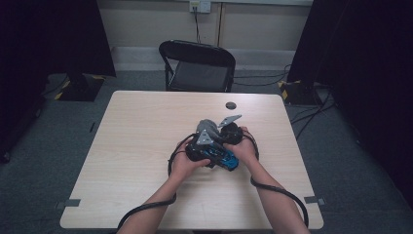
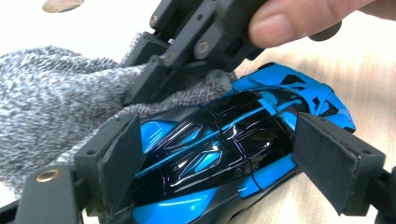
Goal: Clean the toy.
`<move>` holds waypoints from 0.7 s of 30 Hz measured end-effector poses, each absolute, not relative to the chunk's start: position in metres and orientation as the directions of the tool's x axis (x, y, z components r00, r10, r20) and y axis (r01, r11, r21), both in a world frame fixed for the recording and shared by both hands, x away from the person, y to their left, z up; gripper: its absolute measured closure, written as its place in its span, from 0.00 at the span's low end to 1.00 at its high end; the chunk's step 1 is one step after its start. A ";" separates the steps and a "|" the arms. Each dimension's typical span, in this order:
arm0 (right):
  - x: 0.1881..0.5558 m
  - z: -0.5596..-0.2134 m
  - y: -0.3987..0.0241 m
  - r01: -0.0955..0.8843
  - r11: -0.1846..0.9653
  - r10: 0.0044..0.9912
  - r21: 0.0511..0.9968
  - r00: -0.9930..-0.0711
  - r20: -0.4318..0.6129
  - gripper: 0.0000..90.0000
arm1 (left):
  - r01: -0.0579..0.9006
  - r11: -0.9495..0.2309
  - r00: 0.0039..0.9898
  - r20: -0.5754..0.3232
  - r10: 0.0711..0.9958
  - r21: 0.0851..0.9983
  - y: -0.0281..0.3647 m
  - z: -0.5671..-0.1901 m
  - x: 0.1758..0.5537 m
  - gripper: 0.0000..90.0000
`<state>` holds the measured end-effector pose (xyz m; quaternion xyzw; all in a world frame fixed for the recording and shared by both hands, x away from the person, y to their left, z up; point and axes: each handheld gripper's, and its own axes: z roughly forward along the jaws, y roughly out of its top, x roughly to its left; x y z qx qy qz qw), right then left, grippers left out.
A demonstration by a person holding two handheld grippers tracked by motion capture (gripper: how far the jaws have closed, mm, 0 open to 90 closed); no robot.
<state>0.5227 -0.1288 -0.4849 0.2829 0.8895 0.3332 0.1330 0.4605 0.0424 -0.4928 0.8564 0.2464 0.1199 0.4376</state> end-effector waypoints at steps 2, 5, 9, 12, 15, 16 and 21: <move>0.520 -0.484 -0.132 0.401 0.636 0.577 0.660 -0.815 -0.061 0.86 | 0.319 -0.497 0.851 -0.013 0.525 0.807 0.042 -0.493 0.461 0.18; 0.517 -0.483 -0.142 0.402 0.634 0.575 0.661 -0.816 -0.055 0.86 | 0.318 -0.493 0.851 -0.014 0.526 0.810 0.041 -0.493 0.460 0.18; 0.515 -0.483 -0.152 0.407 0.627 0.572 0.664 -0.819 -0.038 0.86 | 0.316 -0.494 0.851 -0.012 0.525 0.810 0.041 -0.493 0.460 0.18; 0.514 -0.483 -0.158 0.409 0.626 0.567 0.664 -0.823 -0.028 0.86 | 0.314 -0.497 0.852 -0.009 0.523 0.809 0.041 -0.493 0.460 0.18; 0.512 -0.481 -0.165 0.405 0.633 0.558 0.659 -0.830 -0.026 0.86 | 0.313 -0.501 0.853 -0.007 0.522 0.807 0.041 -0.493 0.461 0.18; 0.512 -0.481 -0.165 0.405 0.633 0.558 0.659 -0.830 -0.026 0.86 | 0.312 -0.500 0.853 -0.007 0.521 0.808 0.041 -0.493 0.461 0.18; 0.506 -0.479 -0.184 0.411 0.631 0.548 0.658 -0.837 -0.003 0.86 | 0.314 -0.499 0.853 -0.009 0.522 0.808 0.041 -0.493 0.460 0.18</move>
